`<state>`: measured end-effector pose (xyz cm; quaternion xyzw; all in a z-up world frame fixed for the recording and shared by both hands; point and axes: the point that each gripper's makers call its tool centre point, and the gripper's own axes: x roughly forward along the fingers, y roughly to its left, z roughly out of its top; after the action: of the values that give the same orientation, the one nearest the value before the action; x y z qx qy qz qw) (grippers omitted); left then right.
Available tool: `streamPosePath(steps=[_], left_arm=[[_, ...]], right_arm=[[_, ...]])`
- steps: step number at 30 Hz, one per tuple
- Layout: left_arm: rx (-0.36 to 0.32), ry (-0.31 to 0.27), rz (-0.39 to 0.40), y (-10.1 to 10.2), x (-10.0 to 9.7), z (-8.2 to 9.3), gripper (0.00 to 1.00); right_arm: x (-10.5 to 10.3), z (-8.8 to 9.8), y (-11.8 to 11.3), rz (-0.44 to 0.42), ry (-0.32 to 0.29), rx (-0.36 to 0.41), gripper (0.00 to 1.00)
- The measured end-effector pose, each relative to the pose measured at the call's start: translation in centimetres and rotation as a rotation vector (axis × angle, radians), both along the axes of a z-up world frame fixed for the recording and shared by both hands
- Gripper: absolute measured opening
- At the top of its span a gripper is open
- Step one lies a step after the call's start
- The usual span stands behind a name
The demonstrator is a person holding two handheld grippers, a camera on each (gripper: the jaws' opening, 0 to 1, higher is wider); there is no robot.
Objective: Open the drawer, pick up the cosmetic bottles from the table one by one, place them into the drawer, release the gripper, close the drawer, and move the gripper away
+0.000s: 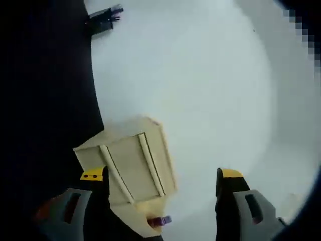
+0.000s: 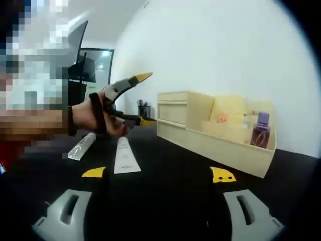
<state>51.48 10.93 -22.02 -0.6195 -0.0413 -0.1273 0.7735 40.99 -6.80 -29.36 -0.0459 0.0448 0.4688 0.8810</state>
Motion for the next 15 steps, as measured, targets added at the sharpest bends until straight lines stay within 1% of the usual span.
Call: streamPosePath(steps=[3, 5, 7, 10, 12, 15], left_arm=[[-0.031, 0.007, 0.015, 0.7, 0.4, -0.4, 0.78], [-0.038, 0.008, 0.027, 0.9, 0.4, -0.6, 0.72], [-0.044, 0.017, 0.037, 1.0, 0.5, -0.8, 0.69], [-0.059, 0.029, 0.042, 1.2, 0.7, -1.3, 0.69], [-0.058, 0.059, 0.05, 1.4, 0.9, -2.1, 0.69], [-0.073, 0.066, 0.05, 1.5, 1.0, -2.4, 0.67]], right_arm=[[-0.2, 0.0, 0.0, 0.001, 0.001, 0.001, 0.75], [-0.4, -0.1, 0.0, 0.001, -0.002, -0.002, 0.74], [-0.5, -0.1, 0.0, 0.001, -0.003, -0.003, 0.74], [-0.6, -0.1, 0.0, 0.0, -0.001, 0.001, 0.74], [-0.6, -0.2, 0.0, -0.001, 0.0, 0.001, 0.74], [-0.7, -0.3, 0.1, 0.0, -0.003, -0.004, 0.74]])
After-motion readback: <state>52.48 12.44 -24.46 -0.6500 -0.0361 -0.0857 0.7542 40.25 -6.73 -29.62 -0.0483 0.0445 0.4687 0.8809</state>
